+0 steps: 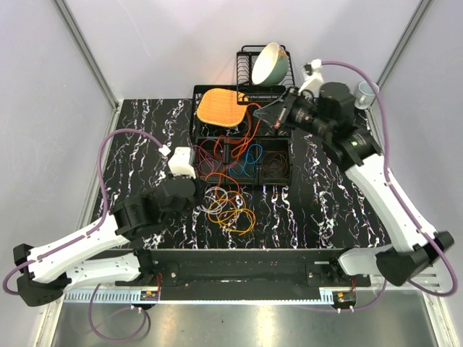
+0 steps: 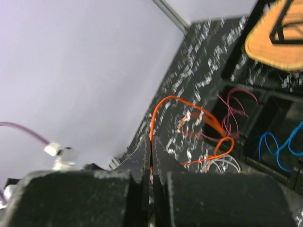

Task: Untangle the cables

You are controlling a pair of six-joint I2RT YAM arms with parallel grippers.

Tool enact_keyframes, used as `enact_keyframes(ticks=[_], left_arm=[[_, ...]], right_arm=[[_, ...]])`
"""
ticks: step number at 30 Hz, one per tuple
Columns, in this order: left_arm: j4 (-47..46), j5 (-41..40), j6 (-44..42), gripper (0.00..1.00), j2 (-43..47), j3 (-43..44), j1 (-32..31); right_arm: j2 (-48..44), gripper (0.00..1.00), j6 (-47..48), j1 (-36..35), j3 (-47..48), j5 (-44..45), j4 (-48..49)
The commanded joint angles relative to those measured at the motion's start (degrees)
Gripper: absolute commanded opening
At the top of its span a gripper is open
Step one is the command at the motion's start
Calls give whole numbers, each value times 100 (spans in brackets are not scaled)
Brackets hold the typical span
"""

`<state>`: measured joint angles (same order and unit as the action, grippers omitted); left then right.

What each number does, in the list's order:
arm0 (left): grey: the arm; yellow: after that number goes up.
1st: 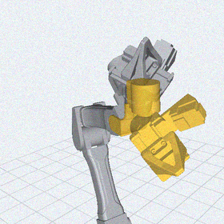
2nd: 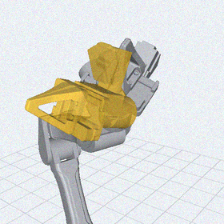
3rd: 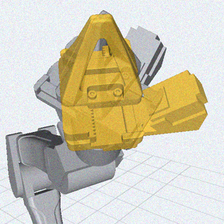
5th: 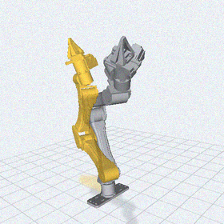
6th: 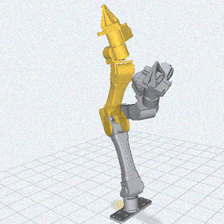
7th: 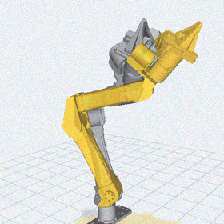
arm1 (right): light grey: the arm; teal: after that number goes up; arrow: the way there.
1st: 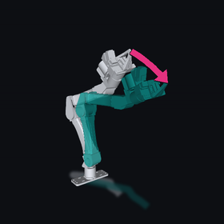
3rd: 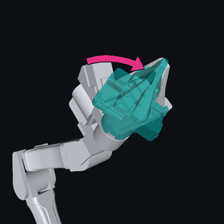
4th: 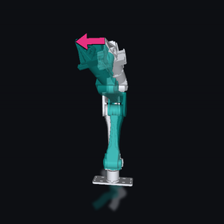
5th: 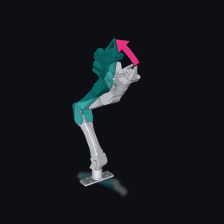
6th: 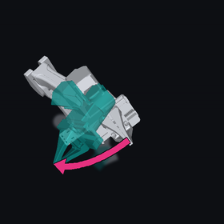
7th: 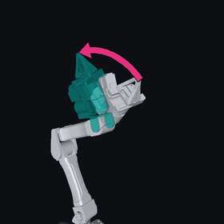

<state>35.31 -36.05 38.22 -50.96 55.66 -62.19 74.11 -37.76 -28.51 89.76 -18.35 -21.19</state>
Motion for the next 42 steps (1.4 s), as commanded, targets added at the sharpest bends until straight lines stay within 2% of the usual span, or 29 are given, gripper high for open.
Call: enact_keyframes(ticks=[1, 7, 12, 16, 21, 26, 32, 42], left_arm=[[-182, -235, -103, 0, 86, 147, 6], [-51, -482, -341, 0, -501, 586, 180], [-86, 27, -499, 0, -1012, 1095, 655], [-147, 81, -666, 0, -1320, 1465, 1068], [-586, 1080, -781, 0, -1767, 1623, 1884], [-832, 1408, -745, 0, -2277, 1851, 2106], [-1122, 1645, -745, 0, -2963, 2159, 2115], [-1527, 1707, -675, 0, -4097, 2397, 2115]], right_arm=[[297, 0, 84, -40, 147, -222, -70], [833, 0, 128, -40, 709, -468, -104], [1324, 0, 295, -40, 1386, -459, -394], [1738, 0, 348, -40, 1887, -547, -570], [2361, 0, 611, -40, 2792, -521, -868], [2758, 0, 1094, -32, 3469, 102, -1624], [2644, 0, 1437, -40, 3014, 727, -1713], [2644, 0, 1657, -23, 1986, 886, -1195]])
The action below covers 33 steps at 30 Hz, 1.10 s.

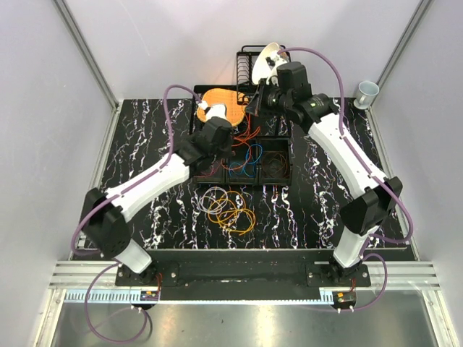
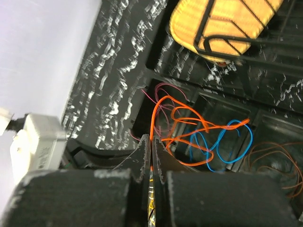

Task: Untangle the cables

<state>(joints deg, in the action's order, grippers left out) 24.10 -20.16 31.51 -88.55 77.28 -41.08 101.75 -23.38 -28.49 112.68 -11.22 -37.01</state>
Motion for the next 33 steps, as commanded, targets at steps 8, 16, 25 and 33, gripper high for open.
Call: enact_keyframes(ticks=[8, 16, 25, 33], left_arm=[[-380, 346, 13, 0, -1067, 314, 21], [-459, 434, -39, 44, -331, -54, 21], [-301, 347, -4, 69, 1058, -775, 30], [33, 320, 110, 72, 2446, -1626, 12]], right_arm=[[125, 0, 88, -34, -967, 164, 774], [503, 0, 211, -34, -1099, 489, 810], [986, 0, 44, -34, -1301, 498, 1021], [1399, 0, -141, -34, -1591, 279, 1302]])
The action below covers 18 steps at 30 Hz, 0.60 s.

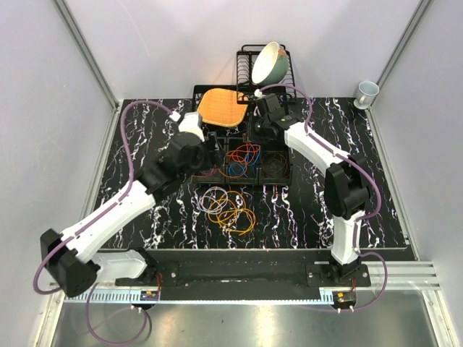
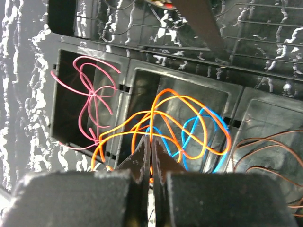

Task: Untangle the cables

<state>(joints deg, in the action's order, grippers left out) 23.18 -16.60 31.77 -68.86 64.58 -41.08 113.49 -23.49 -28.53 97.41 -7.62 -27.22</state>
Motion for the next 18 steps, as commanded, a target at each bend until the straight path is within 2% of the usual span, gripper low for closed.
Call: enact_keyframes(ticks=[1, 8, 14, 16, 17, 18], left_arm=[[195, -28, 110, 72, 574, -428, 21], [442, -80, 189, 73, 1182, -832, 12], [495, -107, 224, 73, 1323, -964, -40], [495, -98, 242, 73, 1331, -982, -58], [495, -89, 251, 73, 1323, -991, -67], [503, -89, 260, 73, 1331, -991, -75]], right_arm=[[322, 0, -121, -29, -64, -91, 332], [551, 0, -42, -29, -177, -125, 226], [77, 0, -218, -38, -783, -100, 428], [-72, 10, -244, -47, -837, -108, 420], [-116, 28, -244, -56, -863, -100, 393], [-169, 35, -236, -56, -864, -100, 376]])
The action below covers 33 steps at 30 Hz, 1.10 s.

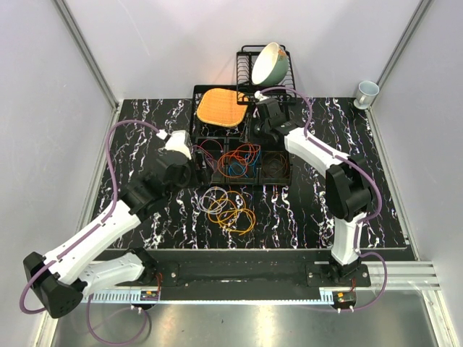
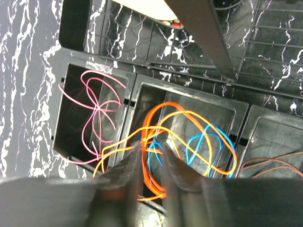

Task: Untangle the cables

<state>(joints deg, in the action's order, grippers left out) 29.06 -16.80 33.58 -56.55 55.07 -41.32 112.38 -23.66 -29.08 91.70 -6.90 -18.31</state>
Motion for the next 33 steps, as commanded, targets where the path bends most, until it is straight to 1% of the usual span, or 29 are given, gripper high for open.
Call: enact_keyframes(ticks=[1, 2, 3, 4, 14, 18, 24, 27, 30, 33], left_arm=[[-85, -69, 78, 73, 101, -40, -60], [-85, -69, 78, 73, 101, -40, -78], [-85, -69, 78, 74, 109, -40, -87], [-85, -78, 87, 74, 110, -40, -95], [-93, -131, 113, 74, 118, -119, -104], [-93, -148, 140, 74, 83, -224, -113], [-111, -148, 298, 74, -22, -514, -192], [-146, -148, 394, 73, -110, -699, -288], [-164, -148, 596, 71, -250, -883, -464], [-190, -254, 807, 70, -444, -1015, -780]], right_arm=[[-171, 44, -235, -1, -293, -163, -534], [-225, 51, -227, -1, -293, -146, -542], [-347, 61, -235, -1, -293, -128, -569], [-400, 64, -244, -1, -276, -119, -612], [-1086, 71, -253, -27, 374, -145, -1298], [-1664, 75, -244, -27, 314, -224, -1579], [-2597, 76, -148, -27, -380, -233, -1886], [-3133, 75, -209, -19, -889, -207, -1931], [-3643, 75, -454, -27, -1548, -443, -1870], [-4135, 74, -875, -36, -2513, -698, -1668]])
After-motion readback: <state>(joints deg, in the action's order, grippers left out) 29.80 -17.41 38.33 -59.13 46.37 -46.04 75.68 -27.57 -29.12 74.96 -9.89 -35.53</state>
